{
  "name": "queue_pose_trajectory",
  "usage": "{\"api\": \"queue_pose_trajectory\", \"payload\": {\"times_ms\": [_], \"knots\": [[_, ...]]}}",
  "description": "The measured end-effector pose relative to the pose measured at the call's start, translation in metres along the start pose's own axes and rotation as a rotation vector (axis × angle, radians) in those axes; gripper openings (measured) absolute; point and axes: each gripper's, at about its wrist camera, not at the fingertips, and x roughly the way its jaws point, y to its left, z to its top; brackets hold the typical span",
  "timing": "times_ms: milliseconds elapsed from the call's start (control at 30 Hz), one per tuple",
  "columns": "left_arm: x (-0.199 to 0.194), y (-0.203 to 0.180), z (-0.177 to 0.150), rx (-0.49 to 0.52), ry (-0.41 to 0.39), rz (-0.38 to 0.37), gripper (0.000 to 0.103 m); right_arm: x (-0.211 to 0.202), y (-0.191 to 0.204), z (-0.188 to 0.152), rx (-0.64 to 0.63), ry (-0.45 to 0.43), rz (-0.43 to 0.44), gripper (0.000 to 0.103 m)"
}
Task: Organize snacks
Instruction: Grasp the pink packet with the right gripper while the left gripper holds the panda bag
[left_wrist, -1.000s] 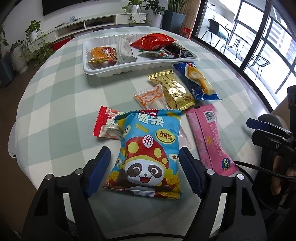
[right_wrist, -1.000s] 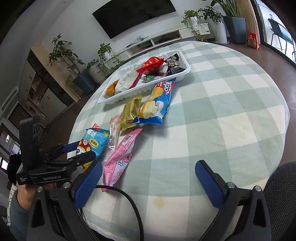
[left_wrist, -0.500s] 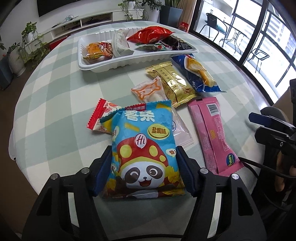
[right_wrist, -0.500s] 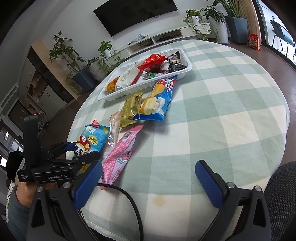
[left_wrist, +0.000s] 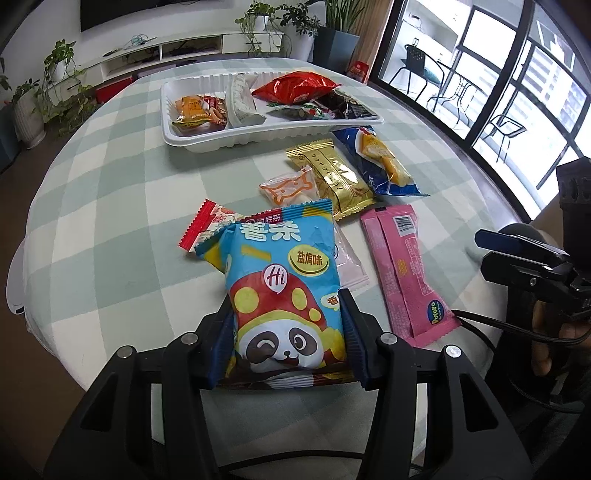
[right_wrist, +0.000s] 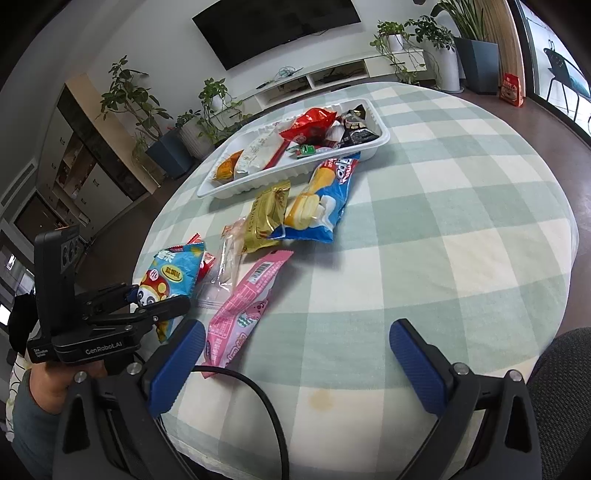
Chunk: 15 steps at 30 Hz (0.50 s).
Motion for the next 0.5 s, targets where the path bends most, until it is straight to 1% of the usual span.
{"api": "queue_pose_trajectory", "payload": {"times_ms": [133,300,400,500], "knots": [[-0.011,0.004,-0.007,-0.036,-0.022,-0.022,0.049,0.000,0.003,0.004,0.008,0.014,0.006,0.102],[-0.021,0.008,-0.012,-0.064,-0.047,-0.035,0.049,-0.001,0.017,0.009,-0.020,0.025,0.007,0.102],[-0.021,0.009,-0.014,-0.071,-0.051,-0.042,0.049,0.009,0.026,0.011,-0.029,0.067,0.010,0.102],[-0.020,0.008,-0.015,-0.075,-0.054,-0.052,0.049,0.024,0.036,0.011,-0.049,0.115,0.004,0.096]]}}
